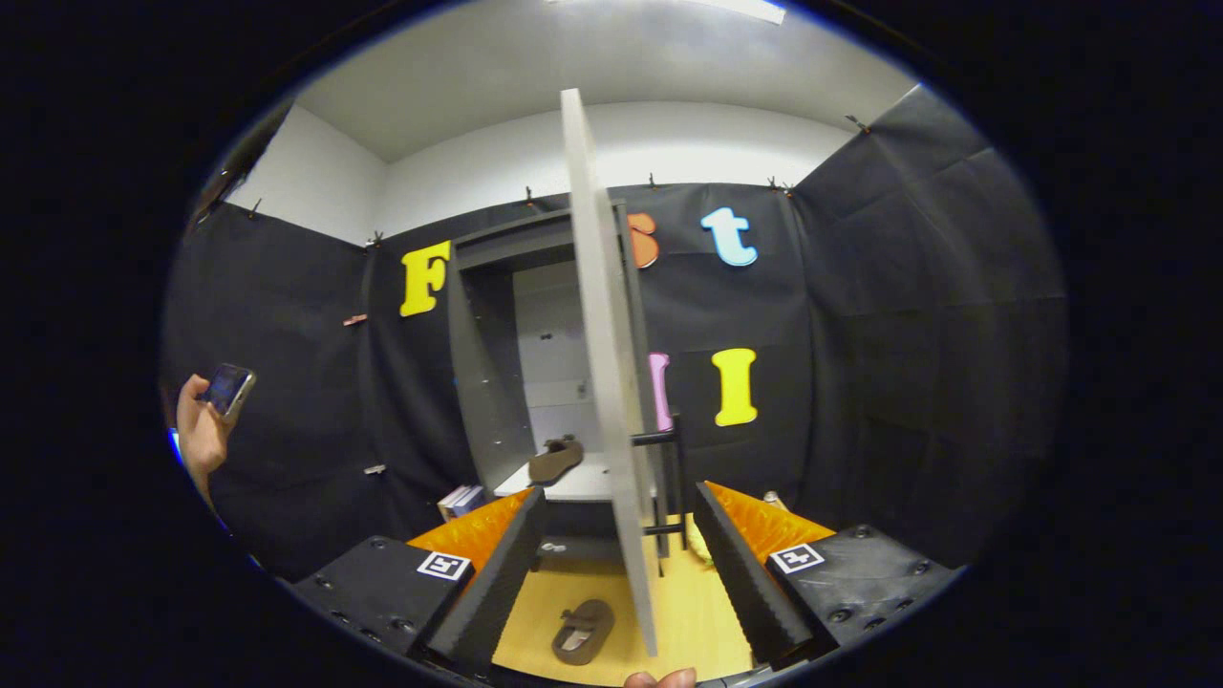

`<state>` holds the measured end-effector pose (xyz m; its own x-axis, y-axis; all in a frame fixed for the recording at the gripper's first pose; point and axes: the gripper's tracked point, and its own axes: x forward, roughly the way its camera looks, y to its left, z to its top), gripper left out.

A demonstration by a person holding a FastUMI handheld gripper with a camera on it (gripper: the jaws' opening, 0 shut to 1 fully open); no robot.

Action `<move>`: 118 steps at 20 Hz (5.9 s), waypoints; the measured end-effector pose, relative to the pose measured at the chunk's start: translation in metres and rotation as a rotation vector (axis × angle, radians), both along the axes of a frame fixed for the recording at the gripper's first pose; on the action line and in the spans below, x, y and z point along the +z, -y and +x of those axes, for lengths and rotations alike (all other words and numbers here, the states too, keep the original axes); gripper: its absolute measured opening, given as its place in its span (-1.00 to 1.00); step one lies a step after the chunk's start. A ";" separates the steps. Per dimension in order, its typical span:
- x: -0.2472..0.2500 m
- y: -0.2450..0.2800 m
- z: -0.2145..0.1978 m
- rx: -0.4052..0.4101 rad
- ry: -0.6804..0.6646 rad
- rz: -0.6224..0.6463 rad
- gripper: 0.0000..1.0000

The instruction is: Open the shoe cabinet door, grab the shoes and put them into the shoe cabinet, then close the shoe cabinet door.

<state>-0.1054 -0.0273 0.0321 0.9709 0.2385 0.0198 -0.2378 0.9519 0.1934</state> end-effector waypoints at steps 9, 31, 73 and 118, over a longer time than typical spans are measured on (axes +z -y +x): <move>-0.148 -0.122 0.022 0.161 -0.378 -0.101 0.97; -0.510 -0.152 0.146 -0.110 -0.791 -0.134 0.62; -0.103 -0.122 0.465 -0.136 -0.445 -0.068 -0.86; 0.012 -0.120 0.324 -0.238 -0.040 -0.150 0.93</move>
<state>0.2184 0.0931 0.0438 0.9993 0.0014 -0.0379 0.0005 0.9987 0.0511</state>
